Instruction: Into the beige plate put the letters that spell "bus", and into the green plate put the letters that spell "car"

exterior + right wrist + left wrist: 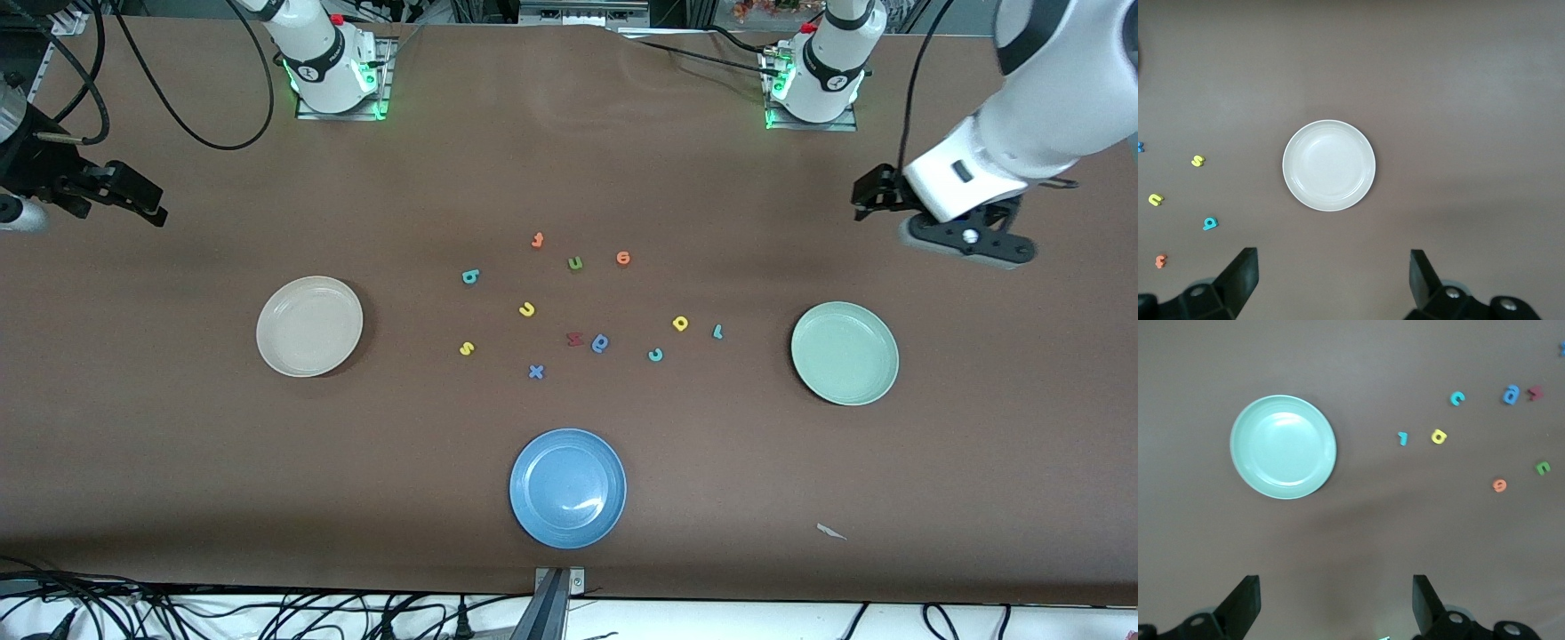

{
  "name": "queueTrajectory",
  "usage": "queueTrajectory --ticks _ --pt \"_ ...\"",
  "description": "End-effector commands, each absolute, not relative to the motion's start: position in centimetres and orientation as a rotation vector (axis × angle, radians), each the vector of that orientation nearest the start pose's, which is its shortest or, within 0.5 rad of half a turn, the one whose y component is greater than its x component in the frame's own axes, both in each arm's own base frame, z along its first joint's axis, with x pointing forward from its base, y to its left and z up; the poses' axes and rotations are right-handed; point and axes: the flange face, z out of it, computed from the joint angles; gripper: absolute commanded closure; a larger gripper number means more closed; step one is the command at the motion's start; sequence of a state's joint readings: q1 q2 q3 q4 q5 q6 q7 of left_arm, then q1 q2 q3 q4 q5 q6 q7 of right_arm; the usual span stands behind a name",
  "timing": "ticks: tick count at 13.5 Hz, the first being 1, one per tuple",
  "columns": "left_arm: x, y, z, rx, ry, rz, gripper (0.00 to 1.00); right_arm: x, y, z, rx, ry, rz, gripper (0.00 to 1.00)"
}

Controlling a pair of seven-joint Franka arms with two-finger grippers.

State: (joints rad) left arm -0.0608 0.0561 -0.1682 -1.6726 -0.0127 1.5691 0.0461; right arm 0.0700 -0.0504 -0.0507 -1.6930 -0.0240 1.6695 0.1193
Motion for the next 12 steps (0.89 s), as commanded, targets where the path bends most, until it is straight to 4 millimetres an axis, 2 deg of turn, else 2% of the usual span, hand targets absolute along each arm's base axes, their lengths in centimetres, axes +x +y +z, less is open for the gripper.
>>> queueTrajectory --ticks 1,3,4,5,6,8,9,10,12 --pt "56.9 -15.1 50.5 -3.094 0.518 0.283 0.00 54.7 0.7 60.9 -3.163 0.142 -0.049 0.00" --pt "58.0 -18.7 46.4 -3.090 0.590 0.258 0.01 54.8 0.7 60.7 -3.163 0.145 -0.042 0.00" --pt "58.3 -20.3 44.5 -3.084 0.626 0.270 0.07 54.8 0.7 60.7 -3.163 0.147 -0.044 0.00" --pt "59.1 -20.7 42.4 -3.092 0.633 0.269 0.09 54.9 0.8 60.6 -3.163 0.147 -0.049 0.00" --pt "59.6 -21.1 40.5 -3.098 0.643 0.265 0.15 55.2 0.9 60.1 -3.161 0.145 -0.034 0.00" --pt "60.4 -21.5 36.3 -3.114 0.644 0.260 0.21 55.3 1.3 59.1 -3.155 0.143 0.010 0.00" --pt "60.6 -21.6 34.3 -3.122 0.643 0.249 0.31 55.8 1.6 58.0 -3.158 0.126 0.044 0.00" --pt "60.7 -22.1 33.0 -3.128 0.652 0.234 0.34 56.3 1.9 56.7 -3.159 0.121 0.087 0.00" --pt "60.6 -22.4 29.8 -3.139 0.652 0.211 0.35 56.3 3.7 56.2 -3.124 0.112 0.108 0.00"
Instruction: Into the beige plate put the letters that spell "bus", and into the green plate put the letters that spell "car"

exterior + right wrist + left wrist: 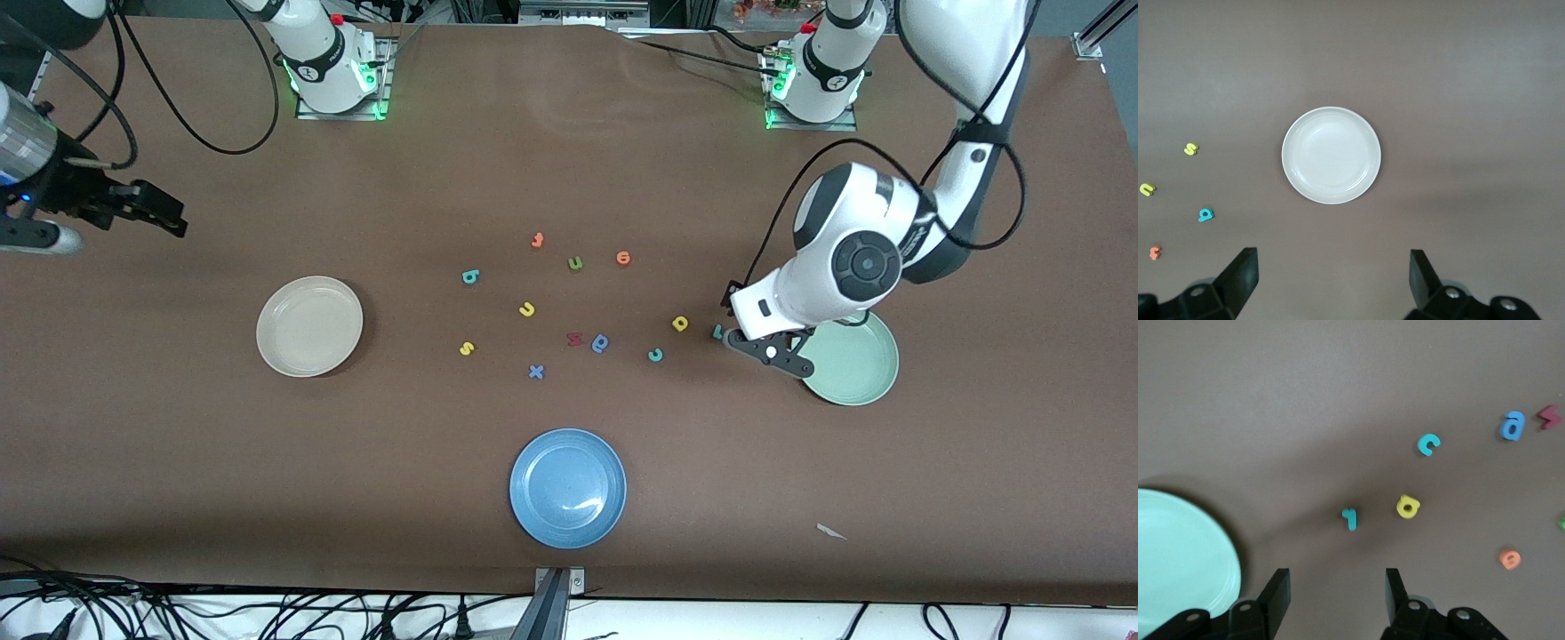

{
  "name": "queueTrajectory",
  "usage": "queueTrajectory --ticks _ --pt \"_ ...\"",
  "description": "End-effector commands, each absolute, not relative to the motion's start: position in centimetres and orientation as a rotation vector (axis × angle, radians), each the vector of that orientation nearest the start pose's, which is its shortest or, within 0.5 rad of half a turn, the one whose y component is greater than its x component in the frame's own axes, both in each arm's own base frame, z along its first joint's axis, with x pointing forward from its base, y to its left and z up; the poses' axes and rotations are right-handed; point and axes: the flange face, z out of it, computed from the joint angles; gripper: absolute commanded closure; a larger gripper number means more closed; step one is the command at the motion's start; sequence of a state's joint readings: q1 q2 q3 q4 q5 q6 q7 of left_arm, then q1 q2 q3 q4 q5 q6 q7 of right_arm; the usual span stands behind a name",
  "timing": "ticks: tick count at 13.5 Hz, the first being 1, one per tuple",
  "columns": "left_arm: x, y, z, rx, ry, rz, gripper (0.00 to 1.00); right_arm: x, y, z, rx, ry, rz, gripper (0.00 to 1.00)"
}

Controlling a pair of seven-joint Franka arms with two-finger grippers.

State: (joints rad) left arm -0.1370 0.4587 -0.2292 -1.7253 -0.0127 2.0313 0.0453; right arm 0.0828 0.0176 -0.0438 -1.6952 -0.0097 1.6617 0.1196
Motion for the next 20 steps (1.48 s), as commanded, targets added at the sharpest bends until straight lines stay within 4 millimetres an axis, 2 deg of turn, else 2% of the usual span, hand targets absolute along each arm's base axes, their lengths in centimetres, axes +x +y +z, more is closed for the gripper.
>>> queueTrajectory --ticks 1,3,5,7,8,10,11,13,14,17,18,20 --pt "60.0 -22.4 28.0 -3.144 0.652 0.199 0.34 56.6 4.3 55.5 -3.108 0.107 0.129 0.00" --pt "58.8 -22.1 25.6 -3.147 0.649 0.185 0.34 57.0 6.4 54.1 -3.091 0.136 0.146 0.00" --pt "57.5 -22.1 23.3 -3.156 0.642 0.142 0.35 57.1 9.5 52.1 -3.091 0.260 0.129 0.00" --pt "56.5 -23.0 21.2 -3.161 0.628 0.110 0.35 56.4 13.7 49.2 -3.089 0.332 0.101 0.00" --pt "56.4 -23.1 20.7 -3.126 0.661 0.103 0.35 55.8 15.6 47.6 -3.085 0.373 0.086 0.00" --pt "56.1 -23.5 19.5 -3.076 0.604 0.099 0.37 54.5 18.6 43.9 -3.085 0.447 0.076 0.00" --pt "55.5 -24.8 19.1 -3.054 0.604 0.096 0.39 53.6 20.4 42.2 -3.082 0.467 0.066 0.00" --pt "55.3 -25.2 18.5 -3.048 0.584 0.096 0.45 52.4 23.6 38.5 -3.073 0.528 0.035 0.00" --pt "55.3 -25.3 18.3 -3.052 0.585 0.086 0.50 52.4 24.7 36.8 -3.077 0.532 0.031 0.00" --pt "55.5 -25.1 17.9 -3.062 0.577 0.074 0.55 53.9 26.8 31.7 -3.069 0.494 -0.029 0.00" --pt "55.7 -25.0 18.0 -3.062 0.586 0.065 0.55 54.7 27.7 30.1 -3.063 0.487 -0.050 0.00" --pt "56.1 -24.9 18.3 -3.066 0.579 0.051 0.65 56.8 29.3 27.7 -3.057 0.527 -0.048 0.00"
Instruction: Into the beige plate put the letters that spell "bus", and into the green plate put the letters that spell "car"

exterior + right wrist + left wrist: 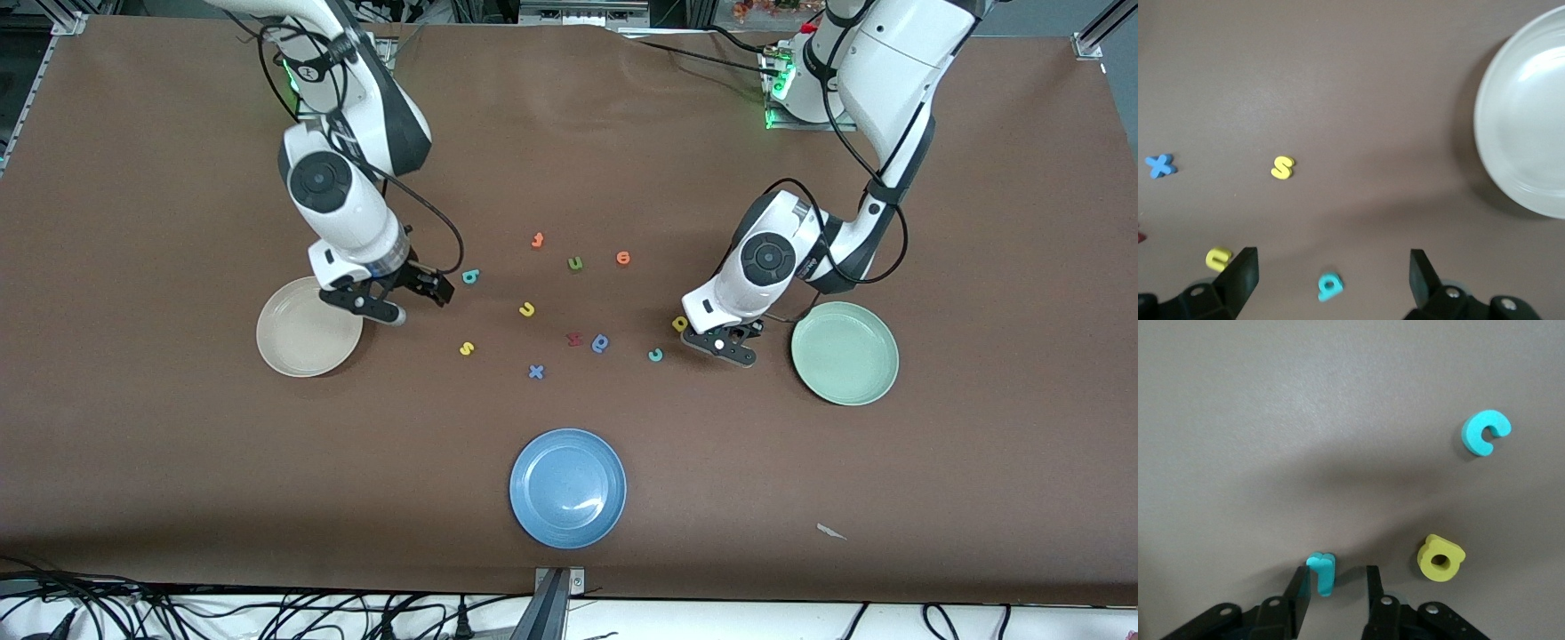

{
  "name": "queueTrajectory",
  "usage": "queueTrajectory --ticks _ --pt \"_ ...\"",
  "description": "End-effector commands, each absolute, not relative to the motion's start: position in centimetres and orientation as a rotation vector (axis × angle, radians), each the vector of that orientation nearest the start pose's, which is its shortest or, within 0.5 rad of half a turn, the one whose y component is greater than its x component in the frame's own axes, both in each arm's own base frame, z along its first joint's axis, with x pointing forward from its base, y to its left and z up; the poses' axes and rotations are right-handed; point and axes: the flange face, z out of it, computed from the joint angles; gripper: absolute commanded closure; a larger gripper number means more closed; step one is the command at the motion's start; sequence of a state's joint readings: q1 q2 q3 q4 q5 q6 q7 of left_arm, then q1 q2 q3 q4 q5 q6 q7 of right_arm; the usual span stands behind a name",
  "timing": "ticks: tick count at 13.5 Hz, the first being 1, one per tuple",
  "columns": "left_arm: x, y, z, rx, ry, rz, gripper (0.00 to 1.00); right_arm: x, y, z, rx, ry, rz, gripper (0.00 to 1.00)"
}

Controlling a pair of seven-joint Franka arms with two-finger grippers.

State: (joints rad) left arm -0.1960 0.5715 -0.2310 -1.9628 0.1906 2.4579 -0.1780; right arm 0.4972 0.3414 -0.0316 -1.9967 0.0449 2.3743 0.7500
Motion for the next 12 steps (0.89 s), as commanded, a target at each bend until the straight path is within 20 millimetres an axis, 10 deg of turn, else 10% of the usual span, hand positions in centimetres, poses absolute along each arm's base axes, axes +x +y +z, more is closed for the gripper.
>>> queueTrajectory --ticks 1,5,12 --pt "56.0 -24.8 17.8 -3.066 0.574 0.063 0.73 57.7 30.3 26.9 -3.045 0.582 -0.054 0.00" --pt "55.8 -24.7 16.7 -3.071 0.563 0.083 0.74 61.0 33.5 23.3 -3.015 0.674 -0.055 0.00" --pt "55.8 -24.6 16.2 -3.077 0.559 0.078 0.75 61.4 31.8 19.8 -3.039 0.795 0.231 0.01"
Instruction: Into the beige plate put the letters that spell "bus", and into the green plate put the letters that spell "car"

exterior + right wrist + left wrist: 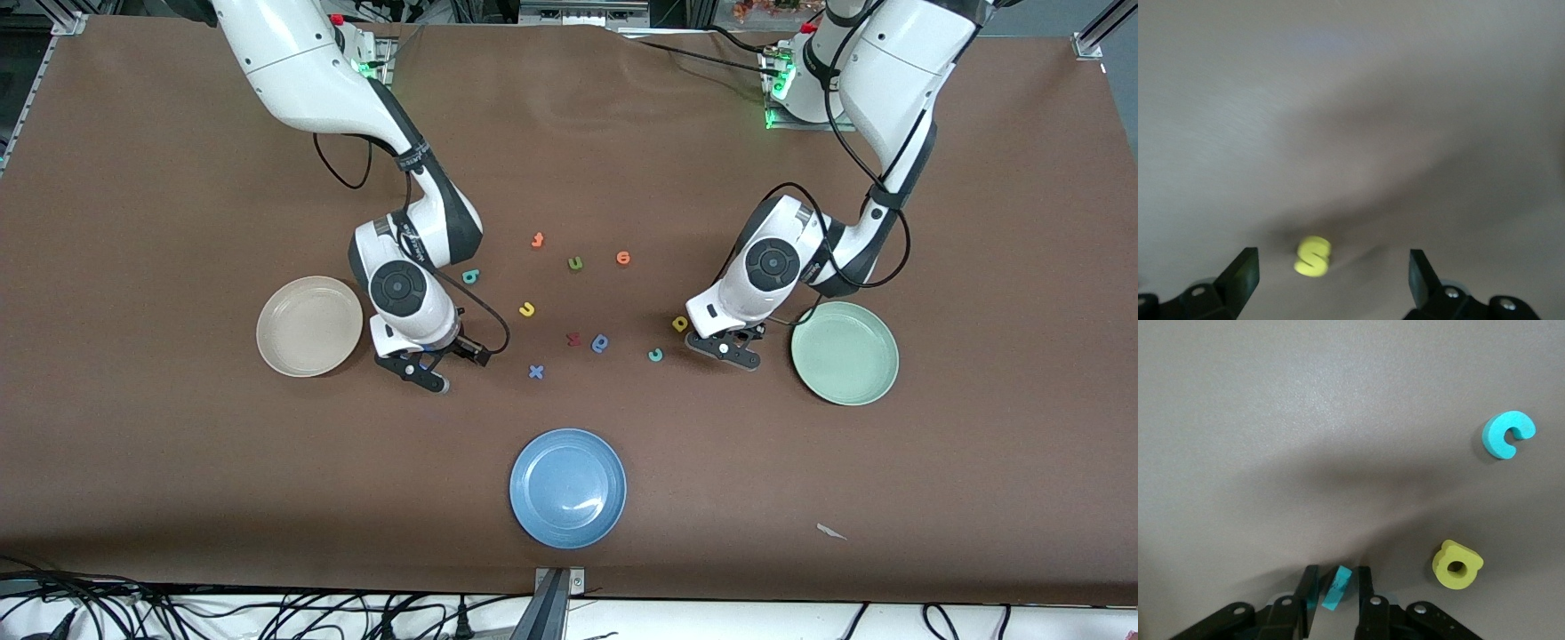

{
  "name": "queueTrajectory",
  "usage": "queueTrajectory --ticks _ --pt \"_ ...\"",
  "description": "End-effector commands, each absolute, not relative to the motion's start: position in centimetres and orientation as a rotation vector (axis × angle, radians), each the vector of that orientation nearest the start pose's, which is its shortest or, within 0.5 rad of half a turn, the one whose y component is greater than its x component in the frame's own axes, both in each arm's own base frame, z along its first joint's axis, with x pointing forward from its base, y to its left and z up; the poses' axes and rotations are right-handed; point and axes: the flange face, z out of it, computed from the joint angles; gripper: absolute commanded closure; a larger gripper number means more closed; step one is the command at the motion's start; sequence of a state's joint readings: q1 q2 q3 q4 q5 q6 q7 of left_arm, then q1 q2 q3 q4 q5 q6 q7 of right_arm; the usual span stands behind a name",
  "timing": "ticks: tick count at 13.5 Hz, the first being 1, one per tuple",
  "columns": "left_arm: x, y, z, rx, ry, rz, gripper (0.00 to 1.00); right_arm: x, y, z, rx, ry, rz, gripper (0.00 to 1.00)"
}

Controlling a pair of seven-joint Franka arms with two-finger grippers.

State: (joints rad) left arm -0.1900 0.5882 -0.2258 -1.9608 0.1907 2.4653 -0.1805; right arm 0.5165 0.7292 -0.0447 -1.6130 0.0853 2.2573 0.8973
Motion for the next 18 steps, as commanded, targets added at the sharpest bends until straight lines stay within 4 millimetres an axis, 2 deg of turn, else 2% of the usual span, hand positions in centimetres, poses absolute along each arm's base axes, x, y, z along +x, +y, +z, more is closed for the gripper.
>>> queueTrajectory --ticks 1,3,6,9,10,11,13,14,16,17,18 --pt "55.8 -24.6 16.2 -3.077 0.559 0.078 0.85 61.5 32.0 20.0 -3.032 0.799 0.240 0.01" --pt "55.8 -24.6 16.2 -3.078 0.555 0.079 0.87 62.2 32.2 19.9 -3.022 0.798 0.220 0.01" --pt "56.0 -24.4 16.8 -3.073 0.554 0.077 1.00 62.4 32.6 18.8 -3.024 0.807 0.219 0.01" --pt "57.1 -22.8 20.8 -3.046 0.521 0.079 1.00 62.5 33.2 18.4 -2.998 0.812 0.158 0.01" --pt "57.6 -21.8 22.2 -3.036 0.495 0.097 0.96 62.2 33.7 18.4 -3.000 0.802 0.157 0.01" --pt "57.6 -21.1 22.6 -3.025 0.482 0.127 0.96 62.1 34.0 18.4 -2.997 0.792 0.144 0.02" --pt "59.0 -17.3 23.3 -3.034 0.441 0.121 0.96 61.8 34.4 18.0 -2.988 0.780 0.114 0.09" --pt "59.7 -15.0 23.6 -3.027 0.499 0.120 0.96 61.3 34.6 17.6 -2.990 0.774 0.108 0.12" --pt "61.4 -9.0 24.4 -3.021 0.599 0.106 0.96 60.5 34.2 17.0 -3.003 0.761 0.120 0.12" --pt "61.8 -7.1 24.4 -3.014 0.654 0.108 0.95 60.2 33.9 16.9 -3.002 0.762 0.114 0.12" --pt "61.8 -5.8 24.1 -3.014 0.669 0.119 0.84 60.0 33.5 17.1 -3.002 0.749 0.102 0.12"
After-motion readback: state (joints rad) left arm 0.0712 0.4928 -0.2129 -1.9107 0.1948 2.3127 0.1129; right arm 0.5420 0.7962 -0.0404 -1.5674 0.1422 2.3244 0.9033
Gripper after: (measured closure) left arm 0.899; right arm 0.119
